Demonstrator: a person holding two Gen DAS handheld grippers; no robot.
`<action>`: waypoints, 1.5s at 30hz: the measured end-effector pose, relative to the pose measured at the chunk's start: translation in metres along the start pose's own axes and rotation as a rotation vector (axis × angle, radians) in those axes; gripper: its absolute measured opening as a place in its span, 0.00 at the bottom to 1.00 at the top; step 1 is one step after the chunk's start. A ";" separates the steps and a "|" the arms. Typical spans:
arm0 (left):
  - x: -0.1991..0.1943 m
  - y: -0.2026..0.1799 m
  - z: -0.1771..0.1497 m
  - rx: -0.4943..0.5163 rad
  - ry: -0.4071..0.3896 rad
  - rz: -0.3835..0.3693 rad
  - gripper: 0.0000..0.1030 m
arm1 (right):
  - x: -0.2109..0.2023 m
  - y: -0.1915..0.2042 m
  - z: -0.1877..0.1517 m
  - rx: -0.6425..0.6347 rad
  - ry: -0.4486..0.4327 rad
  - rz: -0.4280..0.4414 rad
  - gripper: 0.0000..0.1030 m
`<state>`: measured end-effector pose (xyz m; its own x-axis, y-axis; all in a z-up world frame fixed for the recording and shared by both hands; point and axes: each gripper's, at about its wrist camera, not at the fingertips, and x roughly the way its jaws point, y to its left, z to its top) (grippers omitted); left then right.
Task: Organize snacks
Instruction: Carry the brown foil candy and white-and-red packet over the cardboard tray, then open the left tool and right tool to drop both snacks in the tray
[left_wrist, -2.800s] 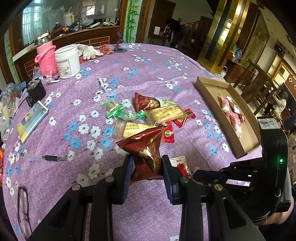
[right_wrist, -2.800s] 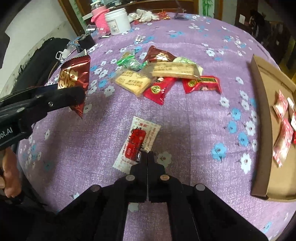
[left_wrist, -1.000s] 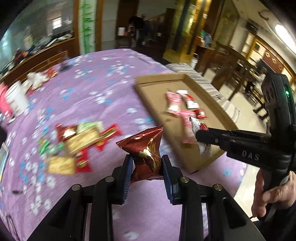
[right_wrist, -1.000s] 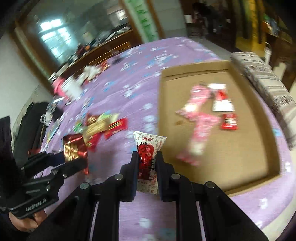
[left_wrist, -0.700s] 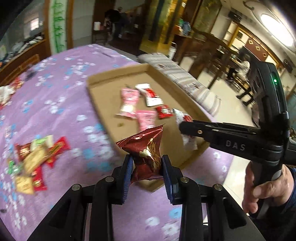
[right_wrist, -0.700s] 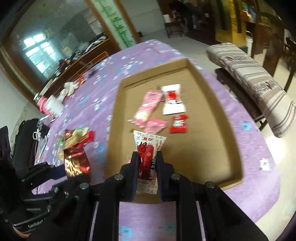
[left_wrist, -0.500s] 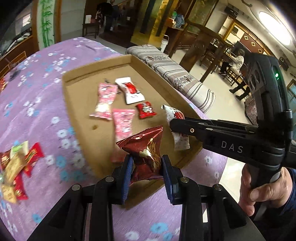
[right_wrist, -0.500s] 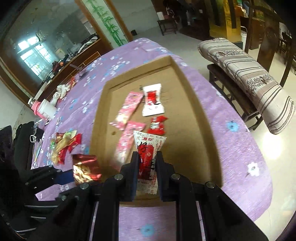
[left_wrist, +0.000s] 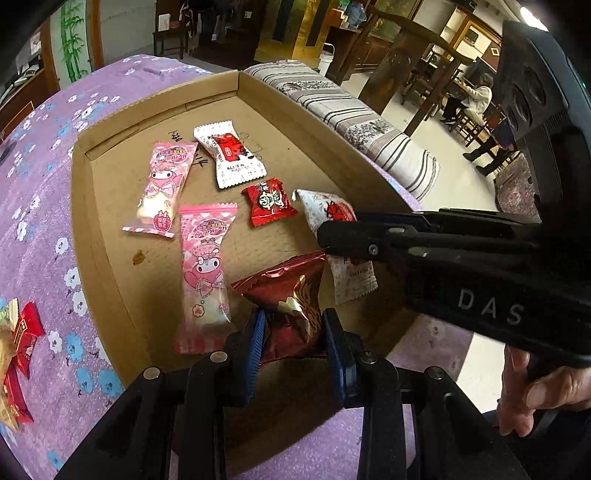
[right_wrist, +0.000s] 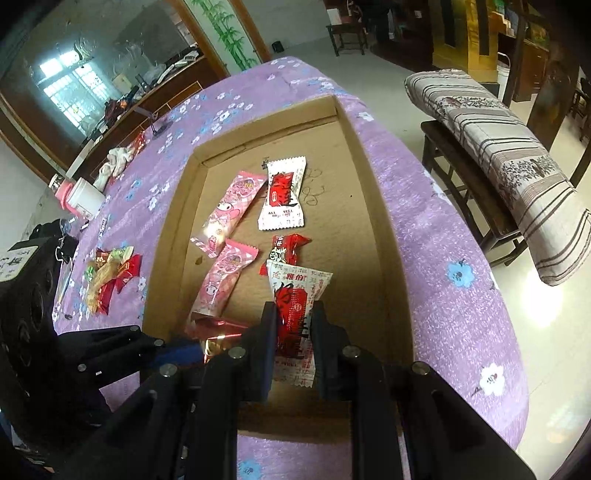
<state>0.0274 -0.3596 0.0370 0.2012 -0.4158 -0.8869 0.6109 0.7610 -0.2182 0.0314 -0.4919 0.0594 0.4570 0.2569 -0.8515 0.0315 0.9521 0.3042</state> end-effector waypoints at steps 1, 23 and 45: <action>0.001 0.000 0.001 0.003 0.001 0.008 0.32 | 0.002 0.000 0.001 -0.004 0.006 0.000 0.17; -0.002 0.005 0.003 0.007 -0.017 0.016 0.40 | 0.006 -0.003 0.002 0.025 0.019 -0.023 0.19; -0.087 0.075 -0.042 -0.153 -0.185 0.087 0.52 | -0.023 0.067 -0.010 -0.023 -0.094 0.028 0.22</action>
<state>0.0235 -0.2448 0.0806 0.3937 -0.4185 -0.8185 0.4653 0.8586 -0.2153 0.0146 -0.4323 0.0949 0.5393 0.2673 -0.7986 -0.0022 0.9487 0.3161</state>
